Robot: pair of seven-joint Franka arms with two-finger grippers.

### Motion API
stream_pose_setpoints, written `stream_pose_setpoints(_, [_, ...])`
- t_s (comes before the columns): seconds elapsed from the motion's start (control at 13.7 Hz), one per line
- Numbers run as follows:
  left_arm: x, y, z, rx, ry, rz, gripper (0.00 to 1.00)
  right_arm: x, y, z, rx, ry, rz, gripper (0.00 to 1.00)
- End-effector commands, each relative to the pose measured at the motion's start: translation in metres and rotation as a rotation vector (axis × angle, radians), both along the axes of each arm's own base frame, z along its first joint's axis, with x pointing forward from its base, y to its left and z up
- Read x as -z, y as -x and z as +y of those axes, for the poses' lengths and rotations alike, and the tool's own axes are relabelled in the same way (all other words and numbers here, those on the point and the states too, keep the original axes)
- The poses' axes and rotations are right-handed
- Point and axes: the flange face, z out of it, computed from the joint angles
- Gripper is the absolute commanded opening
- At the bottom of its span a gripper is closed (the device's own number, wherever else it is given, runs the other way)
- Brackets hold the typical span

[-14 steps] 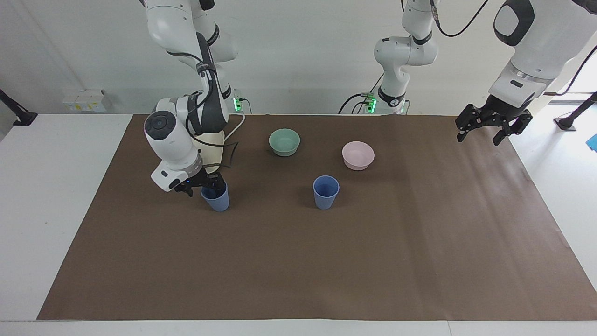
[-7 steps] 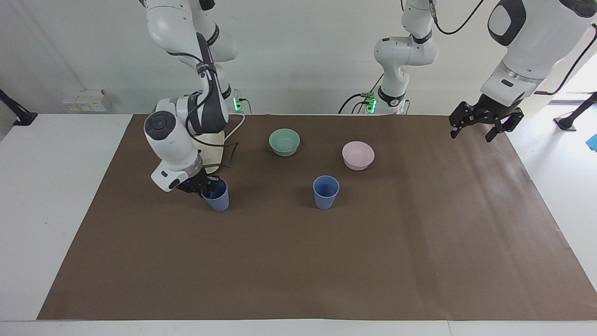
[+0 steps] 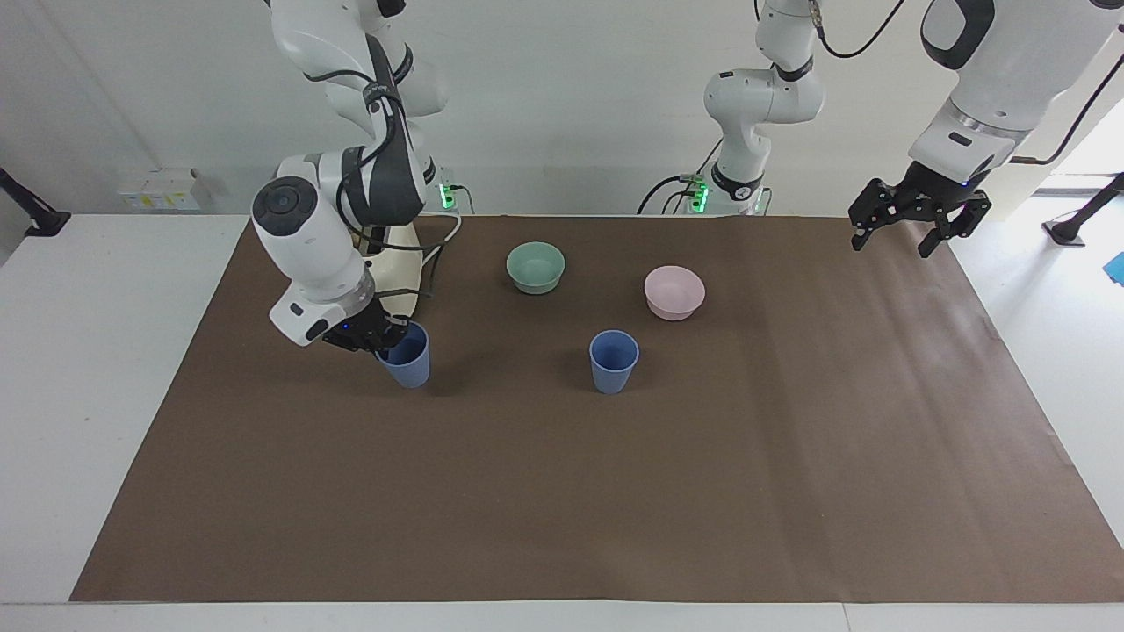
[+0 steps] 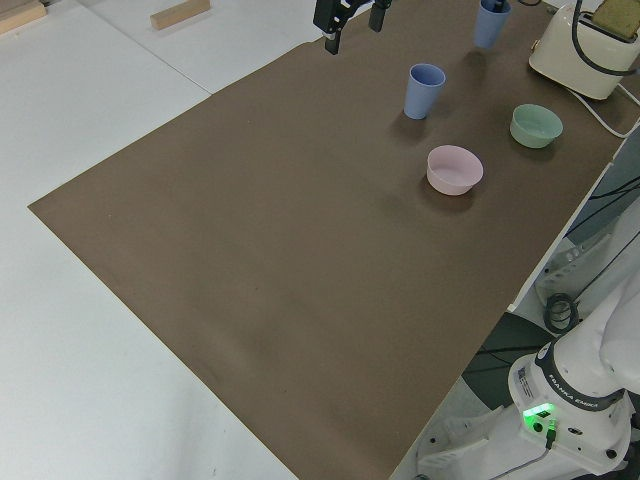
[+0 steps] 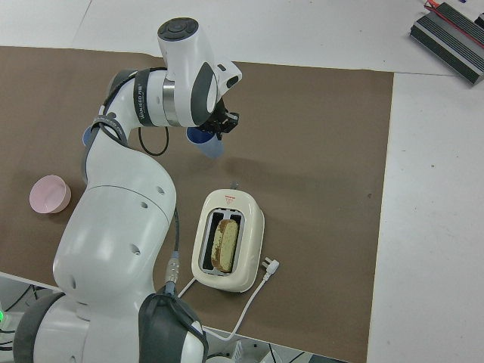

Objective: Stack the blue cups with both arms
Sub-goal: 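Lift and carry the held cup over the center blue cup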

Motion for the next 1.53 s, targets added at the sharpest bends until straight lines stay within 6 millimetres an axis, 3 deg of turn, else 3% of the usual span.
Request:
stream_pose_setpoints(0.0, [0.000,0.009,0.003,0.004,-0.020,0.010,1.00,-0.037,-0.009,0.016,0.013,-0.018,-0.030,0.00])
stream_pose_setpoints(0.51, [0.001,0.009,0.003,0.008,-0.021,0.016,1.00,-0.070,-0.008,0.132,0.083,-0.036,-0.084,0.00])
stream_pose_setpoints(1.09, [0.003,0.015,0.007,0.012,-0.053,0.058,1.00,-0.094,0.021,0.233,0.082,-0.071,-0.125,0.00])
stream_pose_setpoints(1.31, [0.001,0.014,0.007,0.010,-0.051,0.053,1.00,-0.076,0.032,0.279,0.094,-0.073,-0.107,0.00])
stream_pose_setpoints(1.46, [0.001,0.013,0.012,0.001,-0.051,0.047,1.00,-0.068,0.034,0.294,0.104,-0.074,-0.101,0.00])
